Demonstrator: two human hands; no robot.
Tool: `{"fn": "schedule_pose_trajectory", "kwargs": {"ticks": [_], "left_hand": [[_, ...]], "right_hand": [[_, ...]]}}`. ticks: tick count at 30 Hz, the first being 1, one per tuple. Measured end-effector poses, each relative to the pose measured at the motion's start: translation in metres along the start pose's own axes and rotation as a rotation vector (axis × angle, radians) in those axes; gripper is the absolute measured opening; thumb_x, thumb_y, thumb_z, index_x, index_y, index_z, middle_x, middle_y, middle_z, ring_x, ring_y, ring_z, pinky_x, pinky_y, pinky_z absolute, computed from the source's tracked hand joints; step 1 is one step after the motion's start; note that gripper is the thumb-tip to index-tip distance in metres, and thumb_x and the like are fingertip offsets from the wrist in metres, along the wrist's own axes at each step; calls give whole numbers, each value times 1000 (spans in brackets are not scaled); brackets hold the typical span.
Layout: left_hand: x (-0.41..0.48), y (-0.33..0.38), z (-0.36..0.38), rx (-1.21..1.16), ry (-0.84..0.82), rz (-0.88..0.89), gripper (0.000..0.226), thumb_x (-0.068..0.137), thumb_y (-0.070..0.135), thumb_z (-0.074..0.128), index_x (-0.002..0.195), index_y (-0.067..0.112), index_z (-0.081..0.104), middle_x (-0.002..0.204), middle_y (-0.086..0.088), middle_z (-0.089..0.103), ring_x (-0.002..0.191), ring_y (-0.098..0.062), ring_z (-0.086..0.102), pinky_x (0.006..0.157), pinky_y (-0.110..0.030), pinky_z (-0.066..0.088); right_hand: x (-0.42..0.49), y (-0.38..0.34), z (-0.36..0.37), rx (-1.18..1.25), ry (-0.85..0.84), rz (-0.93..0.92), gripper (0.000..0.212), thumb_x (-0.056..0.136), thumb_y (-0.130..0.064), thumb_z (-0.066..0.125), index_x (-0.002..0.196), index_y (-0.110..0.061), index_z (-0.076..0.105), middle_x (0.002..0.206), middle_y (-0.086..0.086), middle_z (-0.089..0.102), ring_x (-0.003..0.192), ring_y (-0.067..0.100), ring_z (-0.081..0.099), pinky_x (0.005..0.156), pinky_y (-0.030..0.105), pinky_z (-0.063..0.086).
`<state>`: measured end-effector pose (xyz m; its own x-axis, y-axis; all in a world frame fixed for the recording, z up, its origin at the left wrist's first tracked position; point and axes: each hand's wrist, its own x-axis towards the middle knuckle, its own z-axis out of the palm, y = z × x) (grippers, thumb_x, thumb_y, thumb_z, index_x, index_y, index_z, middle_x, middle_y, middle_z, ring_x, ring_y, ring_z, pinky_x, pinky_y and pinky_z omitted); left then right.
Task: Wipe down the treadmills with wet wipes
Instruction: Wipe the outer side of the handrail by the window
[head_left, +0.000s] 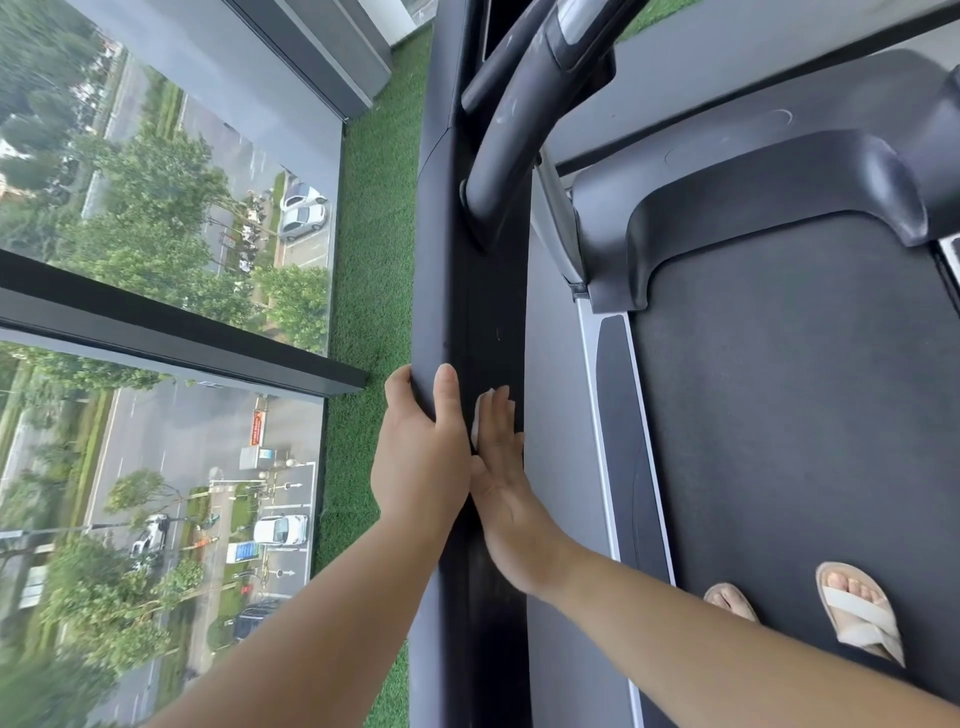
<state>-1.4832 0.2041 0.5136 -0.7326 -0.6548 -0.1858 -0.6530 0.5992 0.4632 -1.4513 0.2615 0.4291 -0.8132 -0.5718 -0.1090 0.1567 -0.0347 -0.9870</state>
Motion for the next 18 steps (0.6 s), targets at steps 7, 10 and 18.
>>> {"fn": "schedule_pose_trajectory", "kwargs": {"ticks": [7, 10, 18], "left_hand": [[-1, 1, 0, 11, 3, -9, 50, 96, 53, 31, 139, 26, 34, 131, 3, 54, 119, -21, 50, 90, -35, 36], [0, 0, 0, 3, 1, 1, 50, 95, 53, 31, 137, 26, 35, 128, 3, 56, 117, -21, 52, 91, -36, 38], [-1, 3, -1, 24, 4, -17, 50, 96, 52, 32, 138, 25, 35, 130, 2, 55, 117, -23, 51, 88, -34, 36]], "right_hand": [[17, 0, -9, 158, 28, 200, 51, 100, -53, 13, 131, -42, -25, 150, -15, -35, 126, -10, -37, 114, 27, -20], [8, -8, -1, 117, 20, 29, 57, 87, -64, 10, 130, -50, -24, 148, -19, -36, 131, -8, -35, 110, 21, -20], [33, -5, -24, 137, -18, 253, 66, 96, -54, 13, 143, -29, -26, 149, -13, -36, 126, -8, -35, 115, 31, -19]]}}
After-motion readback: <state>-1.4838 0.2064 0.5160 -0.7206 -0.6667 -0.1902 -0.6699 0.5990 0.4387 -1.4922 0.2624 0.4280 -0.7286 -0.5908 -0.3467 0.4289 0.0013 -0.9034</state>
